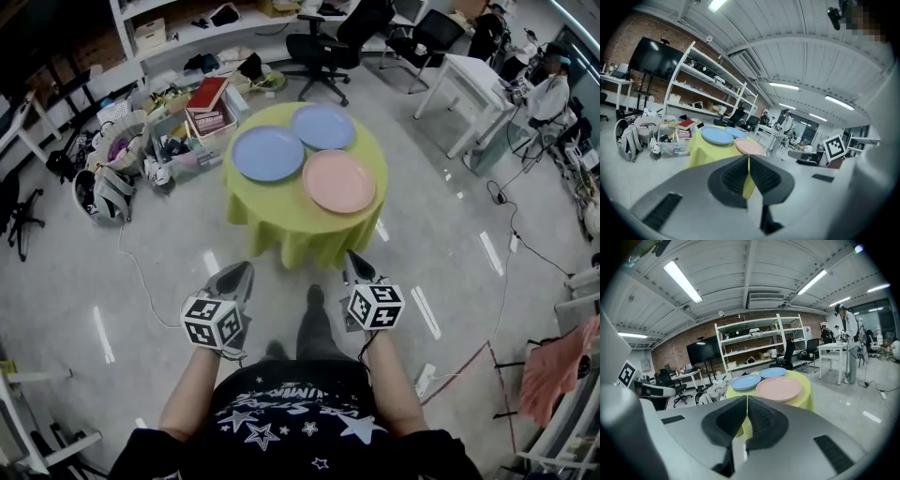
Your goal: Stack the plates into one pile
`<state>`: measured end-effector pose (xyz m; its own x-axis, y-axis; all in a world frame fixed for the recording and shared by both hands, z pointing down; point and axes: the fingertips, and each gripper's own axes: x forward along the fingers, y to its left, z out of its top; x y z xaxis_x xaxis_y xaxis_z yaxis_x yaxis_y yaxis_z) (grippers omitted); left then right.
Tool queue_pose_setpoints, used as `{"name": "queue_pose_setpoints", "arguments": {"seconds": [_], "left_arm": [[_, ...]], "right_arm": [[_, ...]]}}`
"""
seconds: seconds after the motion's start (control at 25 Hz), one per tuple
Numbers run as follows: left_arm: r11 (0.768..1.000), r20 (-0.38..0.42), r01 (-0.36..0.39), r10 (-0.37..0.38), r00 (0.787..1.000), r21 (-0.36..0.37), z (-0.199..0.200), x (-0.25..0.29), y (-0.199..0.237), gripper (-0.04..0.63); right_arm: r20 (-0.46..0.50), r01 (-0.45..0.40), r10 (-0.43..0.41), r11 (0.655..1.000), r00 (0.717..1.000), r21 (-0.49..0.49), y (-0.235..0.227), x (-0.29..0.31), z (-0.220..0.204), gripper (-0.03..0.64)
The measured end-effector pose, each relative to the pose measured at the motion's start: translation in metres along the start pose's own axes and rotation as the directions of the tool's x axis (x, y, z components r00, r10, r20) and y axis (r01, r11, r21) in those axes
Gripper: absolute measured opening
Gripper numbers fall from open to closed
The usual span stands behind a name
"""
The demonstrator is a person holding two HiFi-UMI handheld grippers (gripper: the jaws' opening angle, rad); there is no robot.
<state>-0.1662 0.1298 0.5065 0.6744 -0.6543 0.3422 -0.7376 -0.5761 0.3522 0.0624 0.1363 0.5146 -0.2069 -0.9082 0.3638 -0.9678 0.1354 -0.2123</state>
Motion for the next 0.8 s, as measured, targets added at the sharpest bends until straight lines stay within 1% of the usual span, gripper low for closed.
{"name": "queue_pose_setpoints", "arguments": {"seconds": [0.12,0.24,0.44,0.64,0.8], "left_arm": [[1.0,-0.007,-0.006,0.006,1.0,-0.011,0.003,0.011,0.002,0.023],[1.0,-0.013,-0.008,0.008,1.0,-0.003,0.007,0.023,0.004,0.023],[1.0,-0.022,-0.014,0.014,1.0,-0.011,0.015,0.054,0.006,0.024],[1.0,-0.042,-0.012,0.012,0.999,-0.012,0.02,0.089,0.006,0.023],[1.0,-0.048,-0.025,0.024,0.999,-0.015,0.034,0.115,0.014,0.024]], "right_arm": [[0.004,0.001,-0.001,1.0,1.0,-0.012,-0.009,0.011,0.008,0.015],[0.004,-0.004,0.004,1.0,1.0,-0.001,-0.018,0.023,0.011,0.015],[-0.032,-0.011,0.012,1.0,0.999,0.02,-0.044,0.047,0.012,0.015],[-0.066,0.006,-0.002,0.998,0.998,0.069,-0.083,0.077,0.017,0.015],[-0.091,0.053,-0.043,0.992,0.995,0.113,-0.115,0.104,0.027,0.017]]}}
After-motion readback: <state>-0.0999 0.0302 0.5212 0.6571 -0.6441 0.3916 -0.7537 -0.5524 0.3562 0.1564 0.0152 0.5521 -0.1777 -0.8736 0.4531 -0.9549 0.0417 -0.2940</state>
